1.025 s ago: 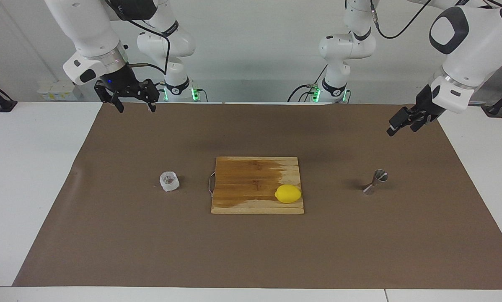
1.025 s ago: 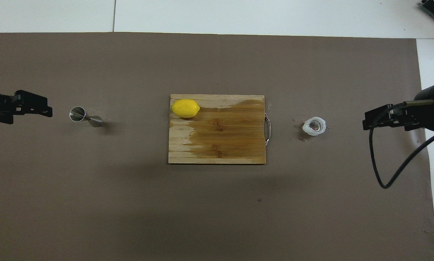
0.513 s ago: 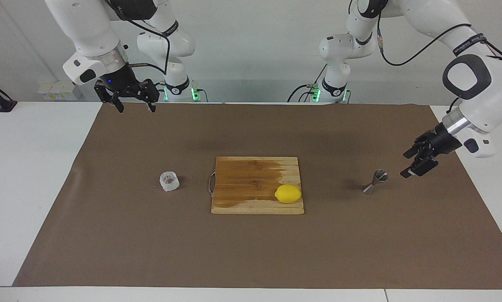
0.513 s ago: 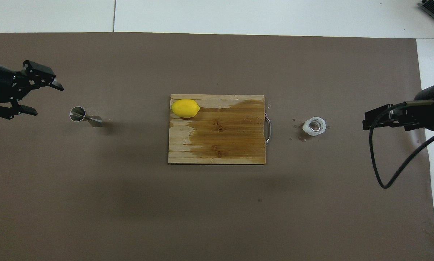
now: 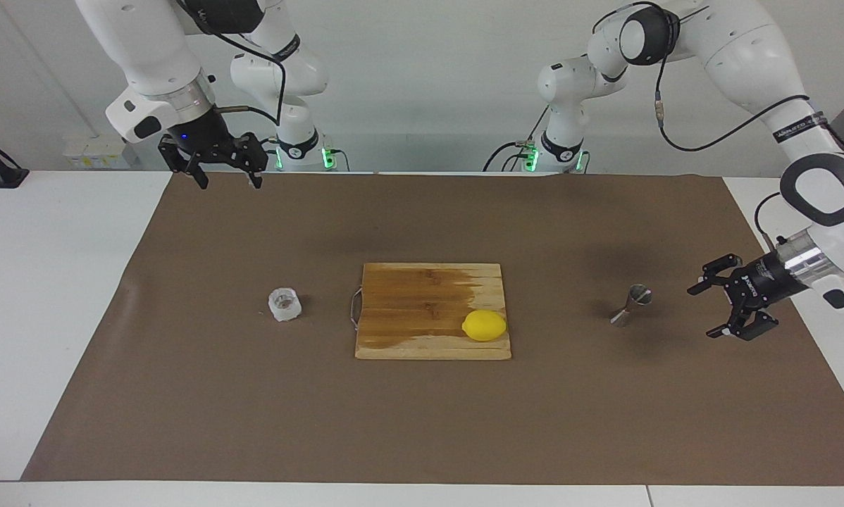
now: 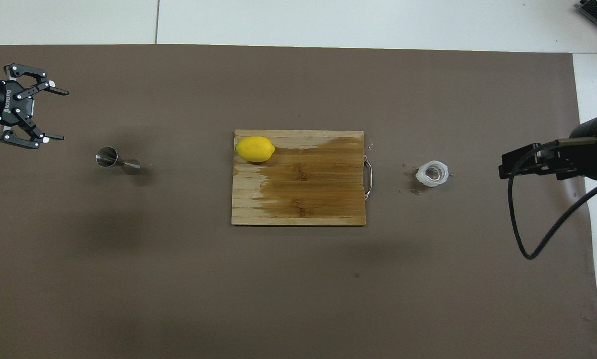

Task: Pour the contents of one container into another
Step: 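Reach the left gripper to the metal cup and close on it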

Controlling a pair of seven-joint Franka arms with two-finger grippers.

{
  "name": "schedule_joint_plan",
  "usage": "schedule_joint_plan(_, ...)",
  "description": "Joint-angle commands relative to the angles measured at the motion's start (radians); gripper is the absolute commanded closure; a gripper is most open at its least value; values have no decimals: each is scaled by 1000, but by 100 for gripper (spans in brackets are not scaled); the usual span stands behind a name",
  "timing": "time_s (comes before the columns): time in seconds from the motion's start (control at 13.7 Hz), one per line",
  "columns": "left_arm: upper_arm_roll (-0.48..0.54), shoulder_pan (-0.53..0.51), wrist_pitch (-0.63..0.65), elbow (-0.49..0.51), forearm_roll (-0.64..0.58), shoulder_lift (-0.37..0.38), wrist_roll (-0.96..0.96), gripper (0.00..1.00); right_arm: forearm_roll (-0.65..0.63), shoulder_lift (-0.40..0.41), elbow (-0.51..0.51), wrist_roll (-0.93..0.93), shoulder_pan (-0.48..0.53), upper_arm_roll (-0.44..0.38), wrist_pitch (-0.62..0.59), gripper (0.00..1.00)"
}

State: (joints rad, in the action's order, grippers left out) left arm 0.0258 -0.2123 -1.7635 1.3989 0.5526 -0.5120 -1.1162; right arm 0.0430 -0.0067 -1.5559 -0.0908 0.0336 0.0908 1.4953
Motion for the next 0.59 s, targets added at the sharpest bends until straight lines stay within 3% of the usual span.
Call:
schedule_joint_plan(0.0,-4,-13,-60,29,41,-20,-34,0,6,-3,-1,25,14,6,6,0)
schedule_joint_plan(0.37,-6,-33,-144,297,67,81,-10,0,6,-3,-1,23,14,6,6,0)
schedule_joint_plan(0.51,-6,-21,-180,362,111,101,-10,0,6,-1,-1,23,14,6,6,0)
